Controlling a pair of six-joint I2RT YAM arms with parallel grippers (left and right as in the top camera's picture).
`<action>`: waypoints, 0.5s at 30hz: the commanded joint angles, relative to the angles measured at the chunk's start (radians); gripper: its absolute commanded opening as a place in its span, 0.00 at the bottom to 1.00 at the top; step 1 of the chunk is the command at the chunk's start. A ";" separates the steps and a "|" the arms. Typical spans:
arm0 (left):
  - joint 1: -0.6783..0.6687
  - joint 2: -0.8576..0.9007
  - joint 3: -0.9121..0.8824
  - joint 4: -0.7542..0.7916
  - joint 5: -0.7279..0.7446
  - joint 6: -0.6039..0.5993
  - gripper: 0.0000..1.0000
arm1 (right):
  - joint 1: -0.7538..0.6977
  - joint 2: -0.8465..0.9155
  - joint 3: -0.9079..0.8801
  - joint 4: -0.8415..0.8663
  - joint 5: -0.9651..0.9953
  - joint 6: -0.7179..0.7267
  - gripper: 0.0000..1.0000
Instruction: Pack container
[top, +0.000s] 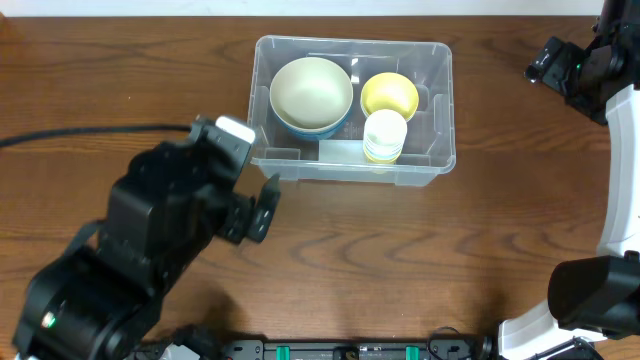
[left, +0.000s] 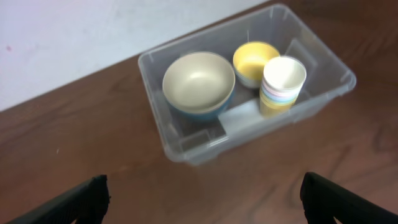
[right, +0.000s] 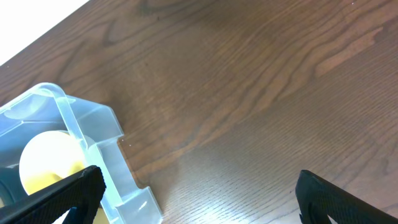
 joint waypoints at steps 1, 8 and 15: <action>0.006 -0.045 0.006 -0.059 -0.013 0.003 0.98 | -0.004 -0.016 0.013 0.000 0.003 0.008 0.99; 0.006 -0.159 0.006 -0.228 -0.111 -0.109 0.98 | -0.004 -0.016 0.013 0.000 0.003 0.008 0.99; 0.089 -0.310 0.004 -0.308 -0.143 -0.185 0.98 | -0.004 -0.016 0.013 0.000 0.003 0.008 0.99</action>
